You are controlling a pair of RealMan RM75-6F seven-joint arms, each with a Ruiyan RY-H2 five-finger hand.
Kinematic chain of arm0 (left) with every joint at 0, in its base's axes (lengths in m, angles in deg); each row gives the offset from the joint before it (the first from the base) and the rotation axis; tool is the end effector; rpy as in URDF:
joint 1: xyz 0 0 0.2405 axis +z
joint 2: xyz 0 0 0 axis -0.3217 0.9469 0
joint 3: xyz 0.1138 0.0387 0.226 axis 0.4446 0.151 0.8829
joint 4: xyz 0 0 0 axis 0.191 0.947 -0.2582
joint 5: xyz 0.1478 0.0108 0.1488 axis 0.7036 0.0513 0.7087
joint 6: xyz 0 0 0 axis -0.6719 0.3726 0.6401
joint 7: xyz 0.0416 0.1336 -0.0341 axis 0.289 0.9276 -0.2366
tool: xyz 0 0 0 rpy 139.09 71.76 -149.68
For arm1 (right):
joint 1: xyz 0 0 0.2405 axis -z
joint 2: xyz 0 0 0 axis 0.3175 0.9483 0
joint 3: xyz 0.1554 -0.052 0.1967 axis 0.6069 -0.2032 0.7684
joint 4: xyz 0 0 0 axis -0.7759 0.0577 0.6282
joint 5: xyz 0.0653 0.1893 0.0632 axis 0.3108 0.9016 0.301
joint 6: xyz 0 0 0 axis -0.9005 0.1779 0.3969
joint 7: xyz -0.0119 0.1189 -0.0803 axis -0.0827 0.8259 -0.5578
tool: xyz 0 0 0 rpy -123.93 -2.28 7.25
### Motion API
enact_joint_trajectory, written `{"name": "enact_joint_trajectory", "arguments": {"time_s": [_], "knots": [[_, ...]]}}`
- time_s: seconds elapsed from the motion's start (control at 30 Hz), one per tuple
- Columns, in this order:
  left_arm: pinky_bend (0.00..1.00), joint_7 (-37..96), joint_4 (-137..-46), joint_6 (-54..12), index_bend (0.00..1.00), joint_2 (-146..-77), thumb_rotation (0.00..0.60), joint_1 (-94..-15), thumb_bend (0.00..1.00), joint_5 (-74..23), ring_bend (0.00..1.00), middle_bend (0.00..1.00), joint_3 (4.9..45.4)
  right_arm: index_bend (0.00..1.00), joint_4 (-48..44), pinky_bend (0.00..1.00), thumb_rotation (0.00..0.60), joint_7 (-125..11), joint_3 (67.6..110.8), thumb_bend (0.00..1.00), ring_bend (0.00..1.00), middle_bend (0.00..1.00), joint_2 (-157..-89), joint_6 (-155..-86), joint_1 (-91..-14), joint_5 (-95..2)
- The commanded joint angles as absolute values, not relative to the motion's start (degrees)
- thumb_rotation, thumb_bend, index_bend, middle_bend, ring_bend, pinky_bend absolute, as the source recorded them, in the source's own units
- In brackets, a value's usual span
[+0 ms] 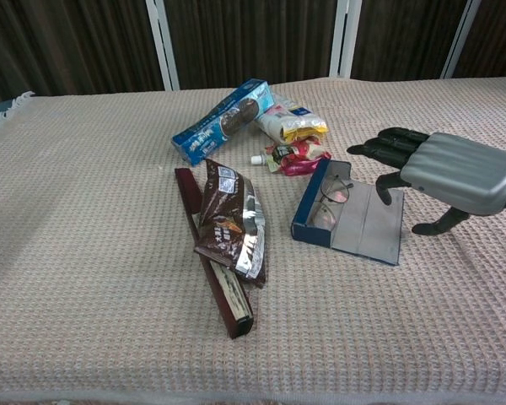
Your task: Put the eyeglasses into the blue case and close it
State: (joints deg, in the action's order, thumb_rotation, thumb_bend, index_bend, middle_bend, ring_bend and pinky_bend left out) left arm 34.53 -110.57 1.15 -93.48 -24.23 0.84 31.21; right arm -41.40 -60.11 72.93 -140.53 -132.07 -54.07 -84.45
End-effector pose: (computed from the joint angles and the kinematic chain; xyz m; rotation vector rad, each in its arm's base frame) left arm -0.3056 0.1817 0.1524 -1.4325 -0.8139 -0.8718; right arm -0.2578 -0.3305 -0.0150 2.0871 -0.1483 0.8404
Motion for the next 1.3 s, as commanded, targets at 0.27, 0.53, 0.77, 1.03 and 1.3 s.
{"name": "enact_joint_trajectory", "arguments": {"time_s": [0.27,0.53,0.77,1.03,1.3], "knots": [[0.08,34.37,-110.56,1.21,0.0,-93.39,0.6,-24.17,0.41,0.93,0.0,0.0,31.27,0.61,-45.63,0.0,0.6,-57.91,72.5,0.33,0.0,0.11,-143.68,-131.51,-54.51,-84.98],[0.08,34.34,-110.54,1.39,0.0,-93.39,0.6,-24.08,0.41,0.95,0.0,0.0,31.27,0.61,-46.11,0.0,0.6,-58.54,72.74,0.33,0.0,0.11,-144.66,-130.27,-55.3,-84.7],[0.08,34.44,-110.51,1.57,0.0,-93.45,0.6,-23.99,0.41,0.87,0.0,0.0,31.2,0.62,-46.13,0.0,0.6,-58.86,73.01,0.45,0.0,0.11,-145.19,-129.1,-55.83,-84.23],[0.08,34.49,-110.5,1.77,0.0,-93.46,0.6,-23.86,0.41,0.81,0.0,0.0,31.15,0.62,-44.9,0.0,0.6,-58.7,74.68,0.45,0.0,0.11,-145.19,-129.86,-57.1,-83.28],[0.08,34.45,-110.51,1.74,0.0,-93.43,0.6,-23.84,0.41,0.72,0.0,0.0,31.11,0.63,-41.08,0.0,0.6,-60.84,76.62,0.45,0.0,0.11,-144.38,-129.06,-59.28,-82.28]]}}
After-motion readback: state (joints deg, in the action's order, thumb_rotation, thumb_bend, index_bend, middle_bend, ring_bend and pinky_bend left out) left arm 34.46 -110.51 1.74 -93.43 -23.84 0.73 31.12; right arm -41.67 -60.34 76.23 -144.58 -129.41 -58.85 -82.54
